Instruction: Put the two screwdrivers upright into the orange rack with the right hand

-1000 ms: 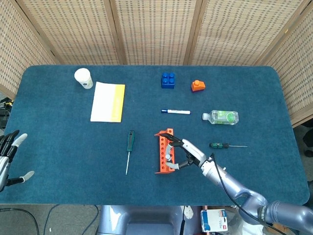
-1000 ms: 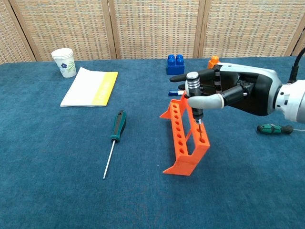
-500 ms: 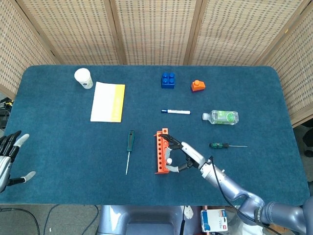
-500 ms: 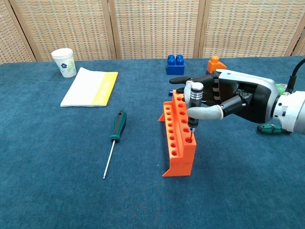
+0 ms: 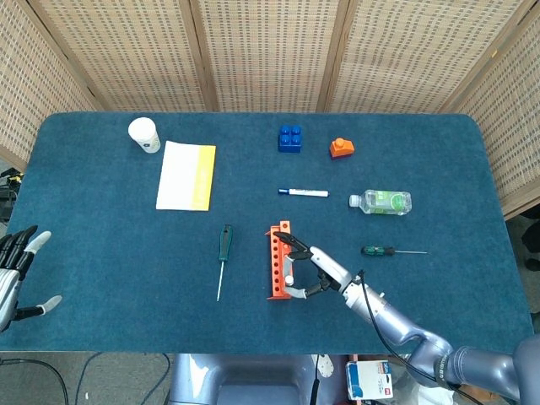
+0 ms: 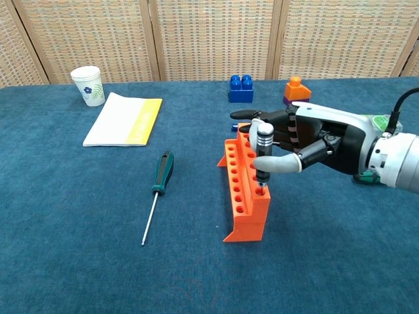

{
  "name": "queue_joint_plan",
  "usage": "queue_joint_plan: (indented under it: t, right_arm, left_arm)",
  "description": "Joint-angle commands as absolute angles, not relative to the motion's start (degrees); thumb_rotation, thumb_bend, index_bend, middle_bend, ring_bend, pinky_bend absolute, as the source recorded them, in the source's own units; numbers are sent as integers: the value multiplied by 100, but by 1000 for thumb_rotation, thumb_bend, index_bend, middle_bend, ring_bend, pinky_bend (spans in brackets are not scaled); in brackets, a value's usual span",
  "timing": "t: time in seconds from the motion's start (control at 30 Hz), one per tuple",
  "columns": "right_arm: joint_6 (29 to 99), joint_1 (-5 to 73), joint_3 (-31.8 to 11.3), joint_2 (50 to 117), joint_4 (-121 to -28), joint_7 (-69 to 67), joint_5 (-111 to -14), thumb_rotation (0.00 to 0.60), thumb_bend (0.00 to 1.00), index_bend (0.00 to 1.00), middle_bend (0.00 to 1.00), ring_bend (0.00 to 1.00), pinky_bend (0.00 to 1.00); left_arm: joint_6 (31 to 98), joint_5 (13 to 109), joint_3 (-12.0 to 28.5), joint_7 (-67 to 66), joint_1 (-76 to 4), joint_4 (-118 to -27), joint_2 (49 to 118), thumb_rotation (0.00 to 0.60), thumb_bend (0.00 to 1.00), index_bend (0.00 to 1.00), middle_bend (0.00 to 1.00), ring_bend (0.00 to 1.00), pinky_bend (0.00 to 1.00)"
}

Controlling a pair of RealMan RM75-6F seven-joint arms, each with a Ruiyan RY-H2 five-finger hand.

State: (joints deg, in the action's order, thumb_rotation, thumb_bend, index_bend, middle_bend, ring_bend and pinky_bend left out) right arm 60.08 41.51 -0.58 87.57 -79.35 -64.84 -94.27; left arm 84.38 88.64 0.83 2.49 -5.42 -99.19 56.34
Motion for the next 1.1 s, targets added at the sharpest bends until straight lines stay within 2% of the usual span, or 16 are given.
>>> queue_joint_plan:
  t: [0.03,0.27,0.83,1.1]
  right_arm:
    - [6039,4148,-38,8794,-7895,-6438,-9435,600,552,686,0,0,0]
    - [6079,4153,-3,8834,-7829,-6355,-9449,600,552,685,0,0,0]
    - [6262,4146,91,8836,-7808,-6172,-9532,600,553,429,0,0,0]
    - [6352,4141,56,8760,-7930,-6053,-9511,600,552,380,0,0,0]
  left_arm:
    - [8438,8864,83,251,-543,-9919,5632,600,0,0,0,0,0]
    - [8428,8868,76,242,-546,-9917,5635,600,0,0,0,0,0]
    - [8423,8883,63,219,-550,-9928,5632,600,0,0,0,0,0]
    - [8431,8896,59,234,-549,-9927,5625,600,0,0,0,0,0]
